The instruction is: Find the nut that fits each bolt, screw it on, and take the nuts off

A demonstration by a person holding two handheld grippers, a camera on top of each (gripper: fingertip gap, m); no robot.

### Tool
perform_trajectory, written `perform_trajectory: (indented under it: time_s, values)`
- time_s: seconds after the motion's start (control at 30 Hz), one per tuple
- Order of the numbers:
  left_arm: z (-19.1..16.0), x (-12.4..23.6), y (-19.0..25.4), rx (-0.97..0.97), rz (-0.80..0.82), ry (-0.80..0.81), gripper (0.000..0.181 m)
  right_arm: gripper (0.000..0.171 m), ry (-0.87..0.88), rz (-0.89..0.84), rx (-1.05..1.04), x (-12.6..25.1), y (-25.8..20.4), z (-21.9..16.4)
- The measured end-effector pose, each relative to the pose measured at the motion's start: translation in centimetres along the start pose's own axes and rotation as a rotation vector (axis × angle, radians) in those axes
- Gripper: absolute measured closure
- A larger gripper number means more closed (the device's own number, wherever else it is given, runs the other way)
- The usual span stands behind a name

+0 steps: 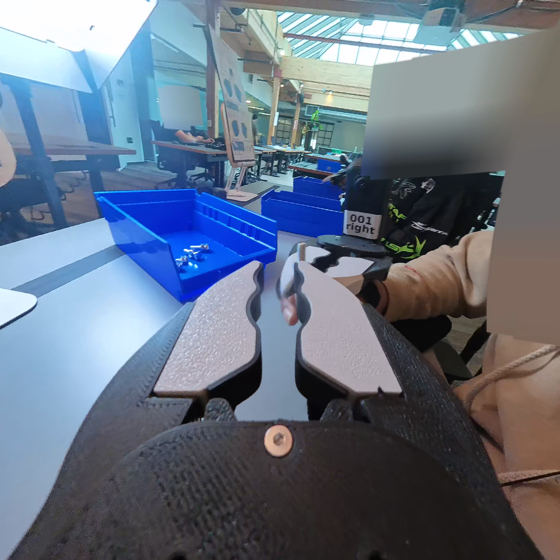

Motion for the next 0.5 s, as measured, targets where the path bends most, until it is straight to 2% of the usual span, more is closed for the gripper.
perform_trajectory:
  time_s: [0.07, 0.13, 0.17, 0.2, 0.27, 0.4, 0.5]
  values:
    - [-0.3, -0.4, 0.6, -0.029, -0.021, -0.02, 0.155, 0.161, -0.012, 0.004, 0.001, -0.1, -0.1, -0.2]
    - [-0.5, -0.6, 0.7, -0.053, -0.001, -0.04, 0.156, 0.161, -0.011, 0.01, 0.008, -0.2, -0.3, -0.1]
    - [-0.4, -0.5, 0.6, -0.048, -0.001, -0.034, 0.159, 0.161, -0.005, 0.007, 0.007, -0.2, -0.3, -0.1]
    - [-0.2, -0.3, 0.3, -0.04, 0.03, -0.026, 0.174, 0.161, 0.012, 0.009, 0.001, 0.0, -0.2, 0.0]
    - [0.0, 0.2, -0.3, -0.04, 0.078, -0.011, 0.175, 0.161, 0.029, 0.007, 0.0, 0.2, -0.1, 0.3]
    - [0.0, -0.1, 0.6, -0.038, -0.012, -0.002, 0.158, 0.161, 0.0, 0.002, -0.002, 0.0, -0.1, 0.0]
    - [-0.5, -0.6, 0.8, -0.076, 0.016, -0.047, 0.155, 0.161, -0.007, 0.008, 0.006, -0.2, -0.4, 0.0]
Point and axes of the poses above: each gripper's, where its closed fingertips meet, x back along the fingers, z out of its top, y = z × x across the jaws, the point moved 10 cm from there along x, back along the fingers, and after that the axes turned 14 degrees about x, right-handed, at the moved point
